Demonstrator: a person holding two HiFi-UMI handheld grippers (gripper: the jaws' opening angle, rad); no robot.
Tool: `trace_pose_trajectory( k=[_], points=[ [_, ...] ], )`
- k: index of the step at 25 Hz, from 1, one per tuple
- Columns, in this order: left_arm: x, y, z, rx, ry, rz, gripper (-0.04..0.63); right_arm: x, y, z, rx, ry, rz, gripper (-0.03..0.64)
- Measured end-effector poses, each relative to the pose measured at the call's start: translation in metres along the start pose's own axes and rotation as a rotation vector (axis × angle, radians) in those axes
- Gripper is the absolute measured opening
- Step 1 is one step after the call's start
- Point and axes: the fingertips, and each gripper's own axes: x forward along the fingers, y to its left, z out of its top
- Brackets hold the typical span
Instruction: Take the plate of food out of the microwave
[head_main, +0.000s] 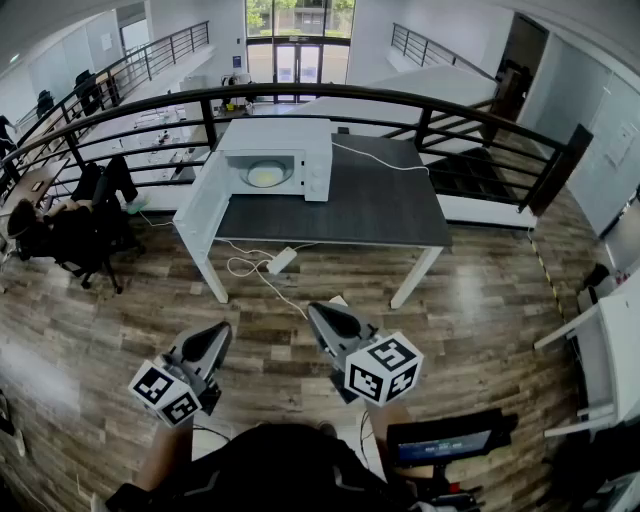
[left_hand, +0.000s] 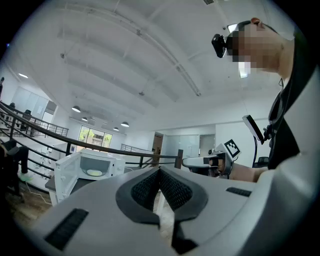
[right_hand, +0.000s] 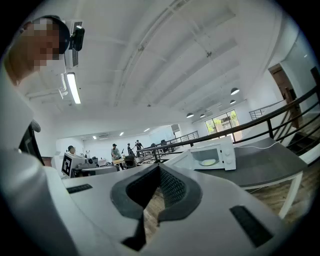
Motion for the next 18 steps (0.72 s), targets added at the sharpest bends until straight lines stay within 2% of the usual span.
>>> trace_pose_trajectory(
  k=[13, 18],
  points=[
    [-0.009, -0.002, 0.004, 0.010, 0.002, -0.011, 0.005, 0.004, 0.003, 0.001, 0.000, 0.007, -0.025, -0.003],
    [-0.014, 0.002, 0.004, 0.004, 0.007, -0.019, 0.005, 0.008, 0.008, 0.002, 0.057, -0.025, -0.025, -0.003]
  ],
)
